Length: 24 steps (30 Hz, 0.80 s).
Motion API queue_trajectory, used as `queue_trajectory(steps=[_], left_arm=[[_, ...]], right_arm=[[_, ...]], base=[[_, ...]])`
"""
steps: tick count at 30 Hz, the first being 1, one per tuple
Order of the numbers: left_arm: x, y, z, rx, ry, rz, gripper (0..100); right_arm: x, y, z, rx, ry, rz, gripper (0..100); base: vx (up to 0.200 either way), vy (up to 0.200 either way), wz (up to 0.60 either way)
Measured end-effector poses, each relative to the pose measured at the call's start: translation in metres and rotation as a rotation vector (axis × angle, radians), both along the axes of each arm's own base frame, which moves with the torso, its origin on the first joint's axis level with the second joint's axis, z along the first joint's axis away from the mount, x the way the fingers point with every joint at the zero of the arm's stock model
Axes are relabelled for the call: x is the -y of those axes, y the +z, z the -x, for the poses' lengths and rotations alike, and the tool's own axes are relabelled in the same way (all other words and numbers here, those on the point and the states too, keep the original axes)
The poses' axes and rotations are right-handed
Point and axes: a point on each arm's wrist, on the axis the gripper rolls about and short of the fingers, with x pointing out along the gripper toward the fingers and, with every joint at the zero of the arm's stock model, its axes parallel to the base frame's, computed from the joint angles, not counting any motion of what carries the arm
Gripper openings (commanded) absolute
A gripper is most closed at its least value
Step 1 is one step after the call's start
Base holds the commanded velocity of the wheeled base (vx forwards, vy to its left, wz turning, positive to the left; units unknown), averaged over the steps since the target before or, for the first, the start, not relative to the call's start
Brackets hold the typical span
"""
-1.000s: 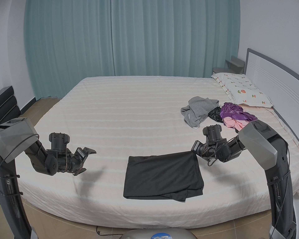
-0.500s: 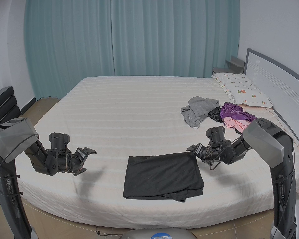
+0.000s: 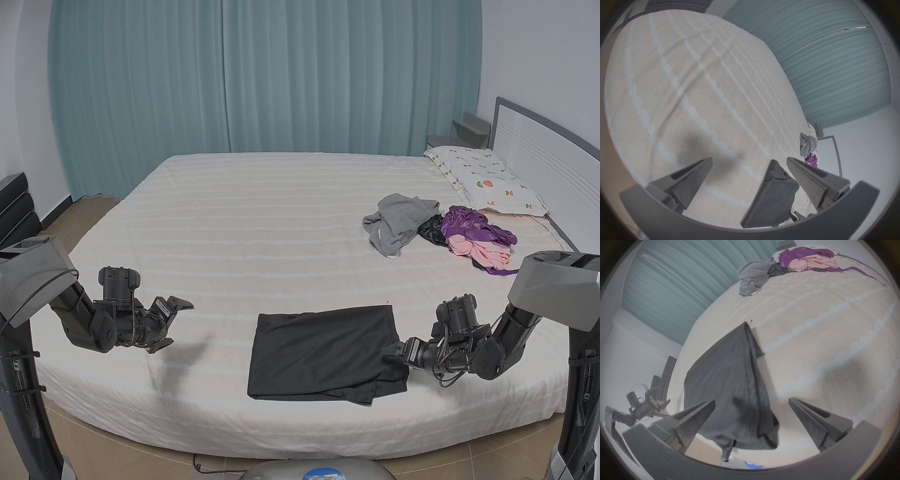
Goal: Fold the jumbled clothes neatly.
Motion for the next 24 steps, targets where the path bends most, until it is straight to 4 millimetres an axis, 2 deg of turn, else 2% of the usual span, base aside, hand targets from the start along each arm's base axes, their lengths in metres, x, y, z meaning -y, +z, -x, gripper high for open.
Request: queue_trajectory(steps=[3, 4, 10, 24], left_arm=[[0.000, 0.000, 0.000, -0.002, 0.000, 0.001, 100], [0.000, 0.000, 0.000, -0.002, 0.000, 0.001, 100], [0.000, 0.000, 0.000, -0.003, 0.001, 0.001, 100], [0.000, 0.000, 0.000, -0.002, 0.001, 0.002, 100]], right_arm=[[-0.003, 0.002, 0.007, -0.003, 0.021, 0.000, 100], [-0.005, 0.002, 0.008, 0.000, 0.028, -0.001, 0], [-0.009, 0.004, 0.012, -0.004, 0.046, 0.002, 0], [0.001, 0.014, 0.027, -0.023, 0.038, 0.010, 0]], base=[[0.000, 0.000, 0.00], [0.000, 0.000, 0.00], [0.000, 0.000, 0.00], [0.000, 0.000, 0.00]])
